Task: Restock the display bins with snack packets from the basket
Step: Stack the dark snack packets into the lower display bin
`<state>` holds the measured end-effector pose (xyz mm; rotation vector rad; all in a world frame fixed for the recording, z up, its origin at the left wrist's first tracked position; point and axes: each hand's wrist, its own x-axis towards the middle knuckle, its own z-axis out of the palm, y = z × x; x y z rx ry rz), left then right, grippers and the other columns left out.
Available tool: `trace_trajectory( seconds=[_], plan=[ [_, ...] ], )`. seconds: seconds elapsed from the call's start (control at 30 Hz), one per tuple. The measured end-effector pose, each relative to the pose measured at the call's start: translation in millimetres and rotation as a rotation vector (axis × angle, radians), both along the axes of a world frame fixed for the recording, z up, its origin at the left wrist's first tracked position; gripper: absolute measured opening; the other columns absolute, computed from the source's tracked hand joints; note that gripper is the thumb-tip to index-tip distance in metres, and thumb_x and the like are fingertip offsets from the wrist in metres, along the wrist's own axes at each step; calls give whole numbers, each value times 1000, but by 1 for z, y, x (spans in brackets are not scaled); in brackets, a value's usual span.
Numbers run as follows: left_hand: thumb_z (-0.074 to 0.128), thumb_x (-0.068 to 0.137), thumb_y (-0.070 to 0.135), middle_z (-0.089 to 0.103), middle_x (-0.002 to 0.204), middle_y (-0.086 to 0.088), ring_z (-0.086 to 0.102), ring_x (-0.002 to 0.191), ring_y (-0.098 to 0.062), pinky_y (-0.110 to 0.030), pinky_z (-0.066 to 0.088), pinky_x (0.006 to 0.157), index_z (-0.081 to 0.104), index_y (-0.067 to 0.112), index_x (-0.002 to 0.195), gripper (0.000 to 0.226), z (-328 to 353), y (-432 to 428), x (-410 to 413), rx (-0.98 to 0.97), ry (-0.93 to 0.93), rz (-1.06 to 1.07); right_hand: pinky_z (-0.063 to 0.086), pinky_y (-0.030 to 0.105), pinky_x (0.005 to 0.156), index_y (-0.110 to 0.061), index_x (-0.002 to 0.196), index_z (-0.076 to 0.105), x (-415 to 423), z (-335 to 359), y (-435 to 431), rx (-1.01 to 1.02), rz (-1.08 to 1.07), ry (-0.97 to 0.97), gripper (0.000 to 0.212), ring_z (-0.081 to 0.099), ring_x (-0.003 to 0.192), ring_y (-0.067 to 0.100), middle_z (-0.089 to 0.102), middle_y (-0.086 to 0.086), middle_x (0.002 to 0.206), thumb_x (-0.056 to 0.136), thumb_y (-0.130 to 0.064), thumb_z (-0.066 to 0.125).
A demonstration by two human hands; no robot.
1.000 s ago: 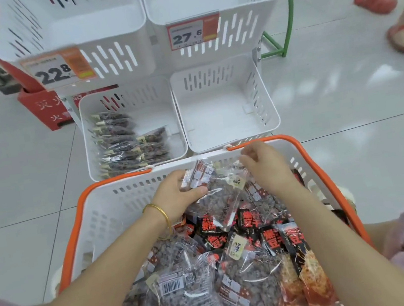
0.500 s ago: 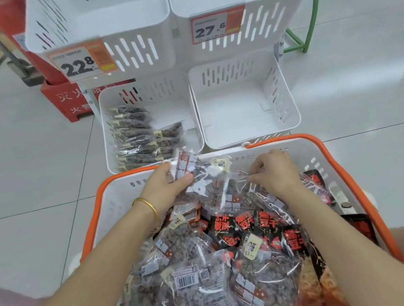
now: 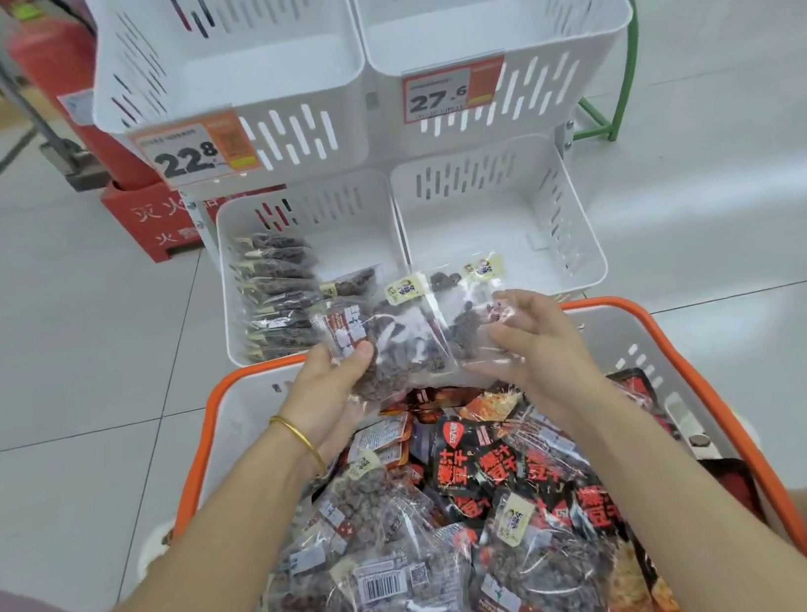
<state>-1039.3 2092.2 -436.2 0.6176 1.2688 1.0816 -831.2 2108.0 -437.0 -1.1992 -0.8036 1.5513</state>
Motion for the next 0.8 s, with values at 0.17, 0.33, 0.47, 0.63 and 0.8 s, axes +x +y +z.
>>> trace_trajectory(
  seconds=[0.17,0.33,0.47,0.63,0.8],
  plan=[
    [53,94,12,49,131,-12,55,114,-23,-51,48,93,20,25,139,58,-4,5,6,56,50,-8,57,42,80,-10,118,56,-18,12,-2,13,83,-5,27,64,97,20,59,5,119,96,2,44],
    [60,91,20,46,137,-20,50,122,-27,-38,49,96,21,41,131,60,-9,8,13,138,169,-24,38,46,107,-27,133,43,-33,8,-2,35,196,-289,64,48,122,11,45,-18,128,79,-59,58],
    [57,92,18,42,137,-2,51,117,-17,-32,51,92,16,29,141,64,-6,21,18,217,279,10,53,40,87,-32,130,37,-42,14,15,125,250,-382,75,56,109,11,51,-19,115,70,-34,82],
    [57,92,26,40,133,1,38,123,-11,-29,34,103,19,16,147,67,-3,61,-13,341,717,5,59,41,68,-23,125,46,-51,28,76,286,170,-495,65,67,91,22,61,3,118,73,0,77],
    [50,95,29,39,142,-8,30,132,-25,-33,23,109,33,14,141,52,-27,99,-68,287,1446,-109,43,31,81,-25,131,51,-80,25,143,796,270,-1250,56,54,110,25,64,3,117,80,-10,68]
  ],
)
